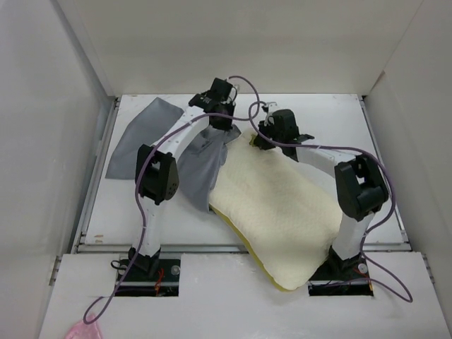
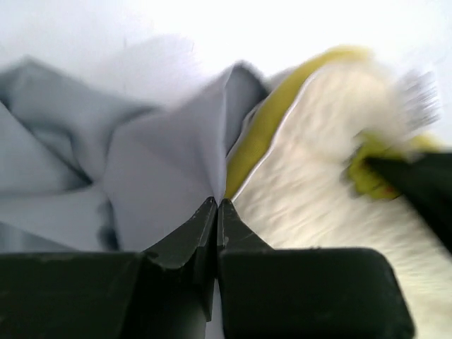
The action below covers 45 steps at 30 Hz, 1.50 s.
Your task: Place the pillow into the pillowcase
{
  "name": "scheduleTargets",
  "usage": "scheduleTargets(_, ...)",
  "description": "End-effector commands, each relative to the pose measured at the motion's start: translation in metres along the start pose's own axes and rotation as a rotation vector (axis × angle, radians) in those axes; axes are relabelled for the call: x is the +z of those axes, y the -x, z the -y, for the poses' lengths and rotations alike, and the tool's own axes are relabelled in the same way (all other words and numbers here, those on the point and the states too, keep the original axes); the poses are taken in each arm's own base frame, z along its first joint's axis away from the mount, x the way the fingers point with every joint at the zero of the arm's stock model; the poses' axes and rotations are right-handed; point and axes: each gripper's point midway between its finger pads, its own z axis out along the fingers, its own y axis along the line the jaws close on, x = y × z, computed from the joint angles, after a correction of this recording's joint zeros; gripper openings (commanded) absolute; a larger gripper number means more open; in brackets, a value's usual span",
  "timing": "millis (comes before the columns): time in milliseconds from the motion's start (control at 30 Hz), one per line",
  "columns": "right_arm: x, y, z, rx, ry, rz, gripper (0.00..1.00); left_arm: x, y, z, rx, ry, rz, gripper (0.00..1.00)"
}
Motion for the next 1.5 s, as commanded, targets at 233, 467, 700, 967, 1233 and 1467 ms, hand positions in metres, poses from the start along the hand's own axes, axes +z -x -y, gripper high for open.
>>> scheduleTargets(233, -0.09, 0.041, -0.122, -0.304, 0.441, 0.387, 0.0, -0.08, 0.091, 0.056, 0.019, -0.2, 0.284, 0.0)
scheduleTargets(467, -0.075, 0.031, -0.151, -0.285, 0.494, 0.386, 0.0, -0.106, 0.086, 0.099, 0.041, -0.303, 0.294, 0.0)
scheduleTargets(700, -0.037, 0.041, -0.119, -0.13, 0.402, 0.382, 0.0, -0.177, 0.088, 0.143, 0.085, -0.4, 0.405, 0.0)
scheduleTargets(967, -0.048, 0.091, -0.066, 0.213, 0.359, 0.612, 0.0, -0.17, 0.01, 0.164, 0.051, -0.448, 0.291, 0.0)
scheduleTargets(1233, -0.07, 0.107, -0.031, 0.177, 0.229, 0.606, 0.56, -0.126, -0.029, 0.151, -0.007, -0.343, 0.172, 1.0)
scheduleTargets(1467, -0.095, 0.026, 0.009, 0.101, -0.03, 0.23, 0.93, -0.152, -0.017, 0.112, -0.113, -0.155, 0.276, 1.0)
